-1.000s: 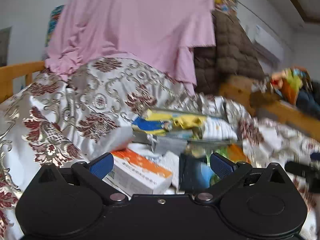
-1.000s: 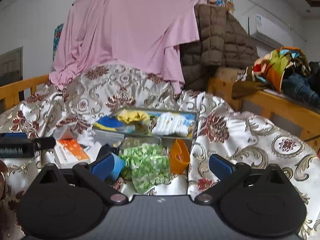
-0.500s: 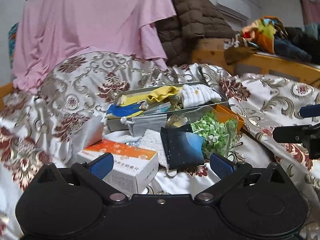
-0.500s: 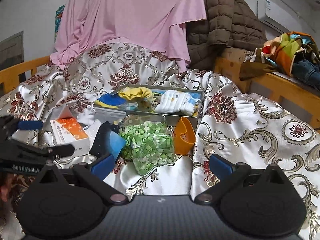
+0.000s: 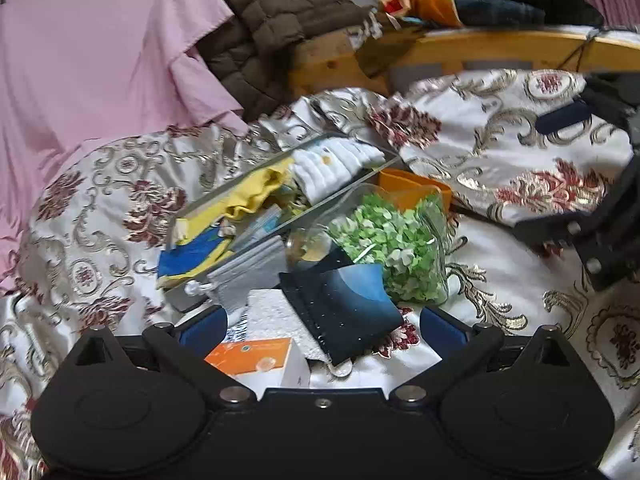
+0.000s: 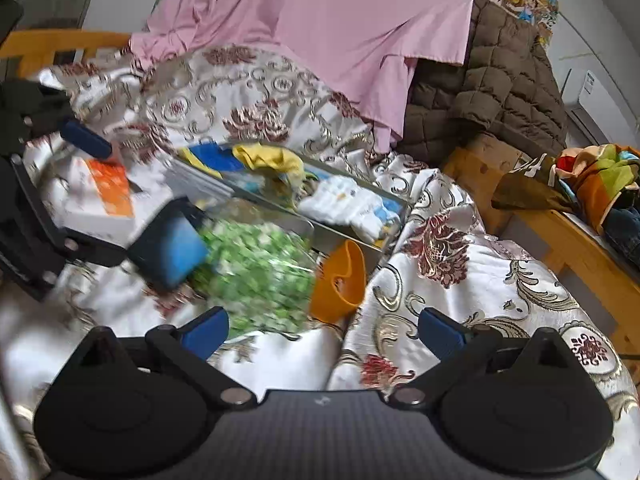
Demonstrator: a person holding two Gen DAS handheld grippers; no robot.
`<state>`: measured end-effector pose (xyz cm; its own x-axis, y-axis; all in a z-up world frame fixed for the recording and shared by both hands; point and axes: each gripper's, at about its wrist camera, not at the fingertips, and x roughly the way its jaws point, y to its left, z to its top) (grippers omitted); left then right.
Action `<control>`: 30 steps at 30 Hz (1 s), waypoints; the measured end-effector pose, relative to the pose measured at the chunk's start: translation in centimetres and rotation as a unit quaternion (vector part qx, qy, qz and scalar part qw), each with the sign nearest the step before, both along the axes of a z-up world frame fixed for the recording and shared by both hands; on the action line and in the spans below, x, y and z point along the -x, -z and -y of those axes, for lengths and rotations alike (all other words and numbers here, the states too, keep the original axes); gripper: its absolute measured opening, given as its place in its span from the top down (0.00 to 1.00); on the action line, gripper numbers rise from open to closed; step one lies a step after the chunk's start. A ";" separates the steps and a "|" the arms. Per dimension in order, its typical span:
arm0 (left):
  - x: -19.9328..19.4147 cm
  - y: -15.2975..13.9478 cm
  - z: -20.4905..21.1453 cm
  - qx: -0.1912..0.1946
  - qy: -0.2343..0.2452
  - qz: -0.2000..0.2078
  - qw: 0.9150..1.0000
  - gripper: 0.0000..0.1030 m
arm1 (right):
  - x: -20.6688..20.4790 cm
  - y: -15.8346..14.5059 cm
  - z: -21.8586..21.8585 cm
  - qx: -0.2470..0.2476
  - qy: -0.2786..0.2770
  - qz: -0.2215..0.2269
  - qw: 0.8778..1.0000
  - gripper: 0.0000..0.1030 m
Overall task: Organize soft objects
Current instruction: 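Move the left tool toward the dark starry pouch while the right tool approaches the orange silicone piece, then grasp the dark starry pouch with the left tool while the right tool grasps the orange silicone piece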
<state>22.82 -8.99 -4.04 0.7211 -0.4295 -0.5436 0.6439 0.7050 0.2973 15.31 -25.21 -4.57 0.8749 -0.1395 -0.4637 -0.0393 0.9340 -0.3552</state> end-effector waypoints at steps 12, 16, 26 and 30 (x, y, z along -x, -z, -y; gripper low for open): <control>-2.9 1.5 4.3 -0.112 0.088 0.003 0.990 0.03 | -5.4 3.4 3.5 0.093 -0.046 -0.009 0.995 0.04; -3.6 2.1 5.3 -0.154 0.116 -0.005 0.981 0.06 | -6.8 4.0 3.9 0.111 -0.071 -0.009 0.991 0.09; -5.2 3.0 6.6 -0.190 0.138 -0.028 0.972 0.18 | -10.1 5.1 5.8 0.107 -0.099 -0.048 0.988 0.22; -5.7 2.9 6.7 -0.197 0.140 -0.030 0.970 0.27 | -10.7 5.3 5.8 0.105 -0.119 -0.053 0.986 0.25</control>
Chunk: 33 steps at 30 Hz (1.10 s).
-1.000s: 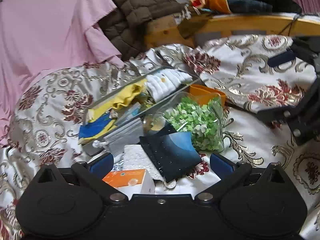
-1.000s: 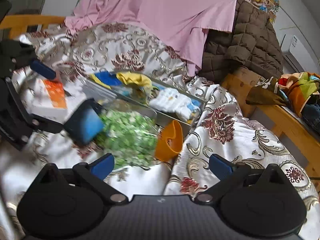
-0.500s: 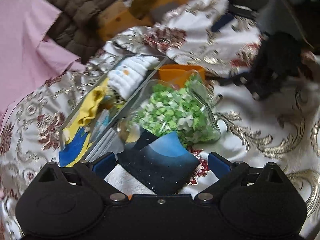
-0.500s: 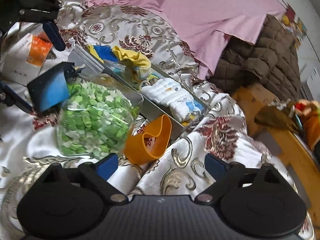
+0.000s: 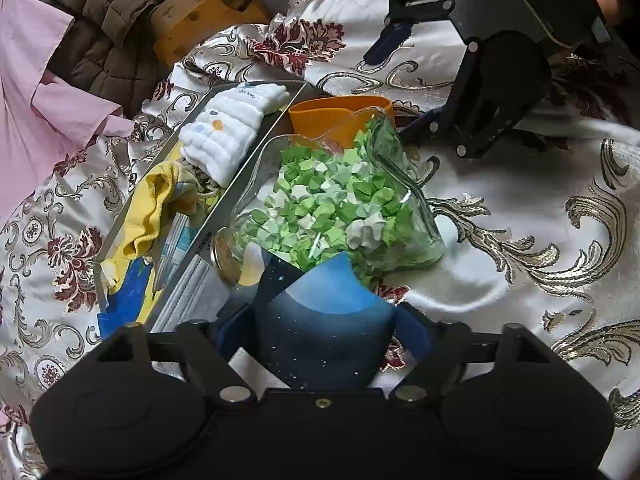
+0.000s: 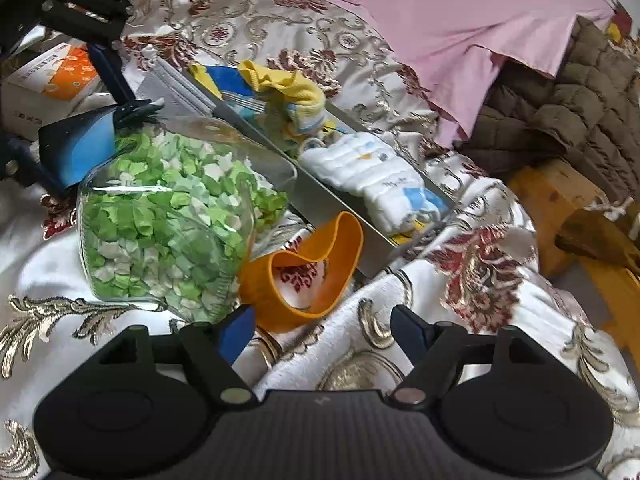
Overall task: Organize soft objects
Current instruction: 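Grasp the dark starry pouch with the left tool while the right tool grasps the orange silicone piece, then carry the pouch and orange piece into the cartoon tray and open both tools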
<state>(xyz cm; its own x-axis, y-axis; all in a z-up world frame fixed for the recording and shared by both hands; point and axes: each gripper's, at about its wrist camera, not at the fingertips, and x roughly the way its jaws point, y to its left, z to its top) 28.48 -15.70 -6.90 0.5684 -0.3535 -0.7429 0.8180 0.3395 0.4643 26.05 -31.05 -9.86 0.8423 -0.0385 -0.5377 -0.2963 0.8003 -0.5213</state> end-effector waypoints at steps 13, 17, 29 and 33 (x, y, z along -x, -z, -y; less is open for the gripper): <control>-0.3 -1.5 0.5 -0.001 -0.019 -0.001 1.000 0.60 | 0.0 0.8 -1.1 0.028 -0.056 0.000 0.998 0.59; -0.3 -2.4 0.5 0.011 -0.025 -0.002 1.000 0.77 | 0.2 0.8 -1.1 0.022 -0.057 0.003 0.998 0.64; -1.8 -5.5 -1.1 0.119 -0.126 -0.091 0.981 0.91 | 1.5 0.3 -0.6 0.008 -0.039 0.018 0.999 0.75; -2.2 -7.2 -2.1 0.163 -0.166 -0.116 0.966 0.91 | 2.3 -0.3 -0.6 0.007 -0.031 0.032 0.999 0.75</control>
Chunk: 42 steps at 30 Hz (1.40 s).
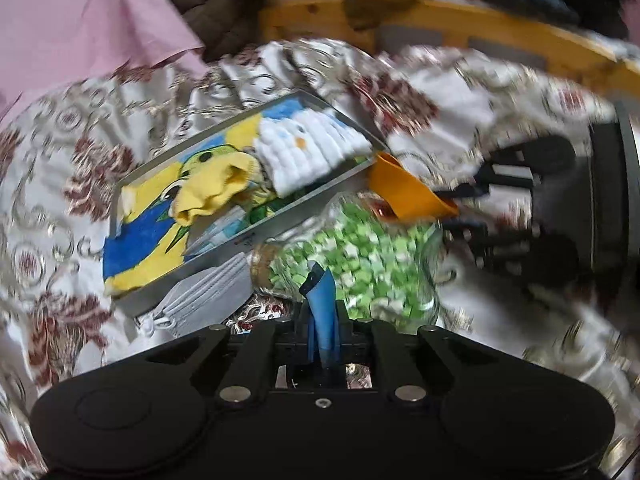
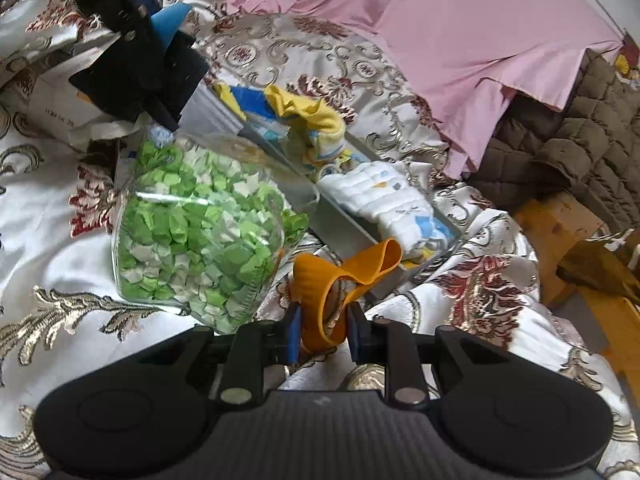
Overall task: Organize soft objects
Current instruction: 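Carry the pouch and orange piece into the cartoon tray and open both tools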
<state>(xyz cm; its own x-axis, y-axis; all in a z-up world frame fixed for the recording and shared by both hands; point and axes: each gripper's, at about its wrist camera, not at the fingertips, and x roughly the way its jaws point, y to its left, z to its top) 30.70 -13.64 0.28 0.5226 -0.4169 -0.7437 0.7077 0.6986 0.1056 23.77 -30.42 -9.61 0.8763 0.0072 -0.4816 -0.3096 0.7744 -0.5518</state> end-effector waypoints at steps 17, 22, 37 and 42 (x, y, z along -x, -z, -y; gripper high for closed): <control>-2.8 -7.4 1.3 0.126 -0.083 0.034 0.988 0.92 | -1.4 -7.7 0.6 -0.128 0.048 0.128 0.982 0.75; -7.0 -8.1 3.2 0.158 -0.113 0.064 0.979 0.92 | -5.3 -9.0 0.3 -0.176 0.050 0.136 0.974 0.75; -18.7 -1.9 5.7 0.195 -0.189 0.026 0.962 0.91 | -13.6 -4.2 4.2 -0.262 0.078 0.084 0.958 0.69; -19.4 -0.1 7.2 0.192 -0.200 0.009 0.961 0.91 | -14.0 -4.1 5.3 -0.289 0.084 0.079 0.950 0.63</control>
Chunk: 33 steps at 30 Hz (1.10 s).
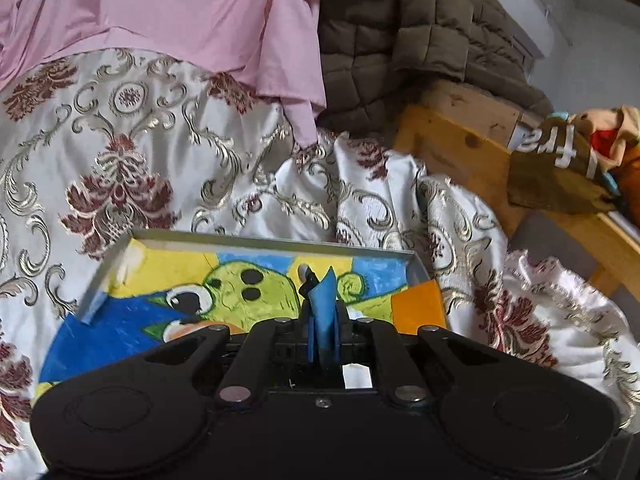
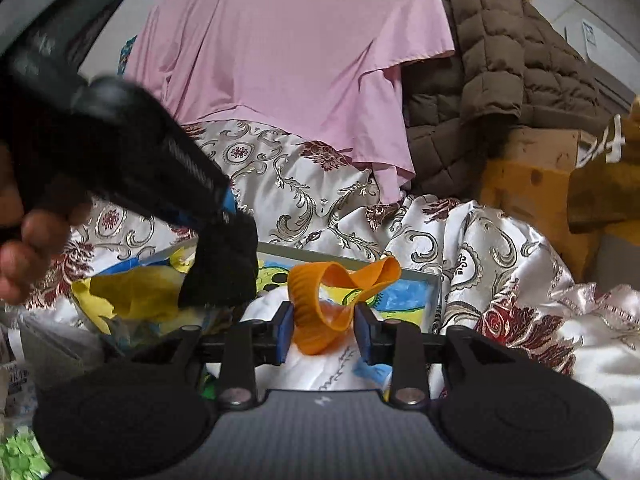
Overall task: Organize soft objects
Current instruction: 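Carry the pouch and orange piece into the cartoon tray and open both tools, then lift both open tools out of the tray back over the pile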
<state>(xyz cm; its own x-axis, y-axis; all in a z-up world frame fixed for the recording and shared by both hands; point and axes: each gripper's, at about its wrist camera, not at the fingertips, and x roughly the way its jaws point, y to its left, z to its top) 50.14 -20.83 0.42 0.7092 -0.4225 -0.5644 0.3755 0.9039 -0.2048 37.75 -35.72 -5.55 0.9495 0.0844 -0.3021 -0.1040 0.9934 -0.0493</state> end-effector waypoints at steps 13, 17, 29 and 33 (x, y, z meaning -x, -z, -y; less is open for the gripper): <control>-0.3 1.6 2.4 -0.021 -0.009 -0.014 1.000 0.69 | 0.1 -0.2 1.0 -0.030 -0.001 -0.003 1.000 0.44; 0.0 1.3 2.1 -0.018 -0.016 -0.012 1.000 0.55 | 0.2 -0.4 1.1 -0.029 0.002 -0.004 1.000 0.36; 2.8 -0.9 -0.2 0.011 -0.056 0.007 0.998 0.24 | 2.8 -2.9 1.3 -0.042 0.014 0.009 0.999 0.15; 5.0 -2.1 -1.5 0.013 -0.066 0.024 0.997 0.20 | 4.6 -4.6 1.3 -0.049 0.022 0.021 0.998 0.11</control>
